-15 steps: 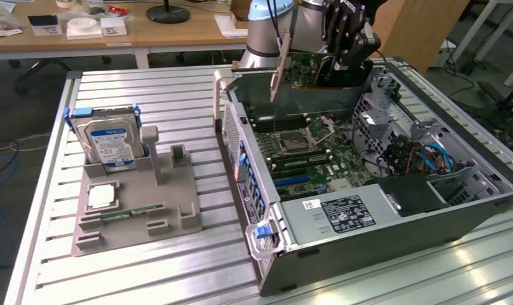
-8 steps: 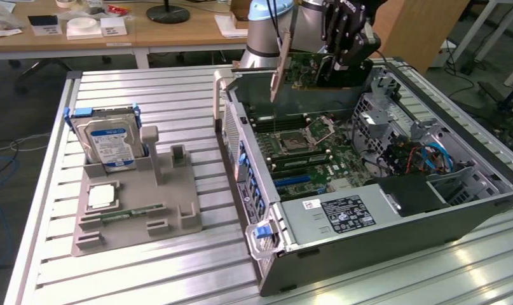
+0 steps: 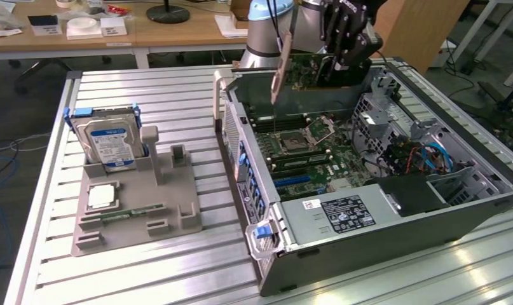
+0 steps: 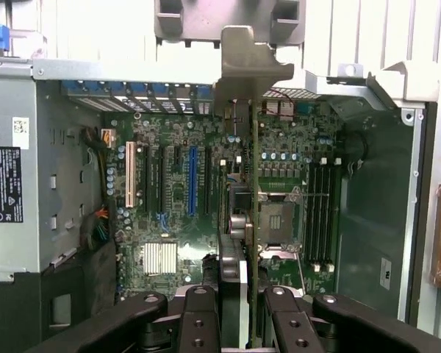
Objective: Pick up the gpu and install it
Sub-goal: 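Insert the gpu into the slot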
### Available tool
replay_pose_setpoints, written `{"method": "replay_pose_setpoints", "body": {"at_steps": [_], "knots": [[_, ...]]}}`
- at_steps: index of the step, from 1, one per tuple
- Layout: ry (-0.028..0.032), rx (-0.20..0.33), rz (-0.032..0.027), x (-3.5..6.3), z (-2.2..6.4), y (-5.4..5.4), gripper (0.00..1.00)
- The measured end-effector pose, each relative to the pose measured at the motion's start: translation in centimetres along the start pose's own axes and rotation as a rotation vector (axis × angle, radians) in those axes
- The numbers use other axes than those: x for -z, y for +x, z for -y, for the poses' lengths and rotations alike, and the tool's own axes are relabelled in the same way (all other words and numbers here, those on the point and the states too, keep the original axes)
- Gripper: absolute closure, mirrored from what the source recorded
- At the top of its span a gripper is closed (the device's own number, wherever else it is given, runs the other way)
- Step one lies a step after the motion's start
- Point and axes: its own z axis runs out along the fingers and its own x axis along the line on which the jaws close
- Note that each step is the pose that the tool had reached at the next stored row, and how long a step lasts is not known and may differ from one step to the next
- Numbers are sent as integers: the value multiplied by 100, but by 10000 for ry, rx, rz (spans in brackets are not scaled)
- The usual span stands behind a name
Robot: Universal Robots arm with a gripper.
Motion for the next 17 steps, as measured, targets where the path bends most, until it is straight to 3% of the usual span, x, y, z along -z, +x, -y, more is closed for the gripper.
{"method": "replay_pose_setpoints", "body": {"at_steps": [6, 11, 17], "knots": [[-4, 245, 1, -1, 0, 0, 72], [129, 255, -2, -8, 1, 0, 72], [140, 250, -13, -32, -1, -8, 72]]}}
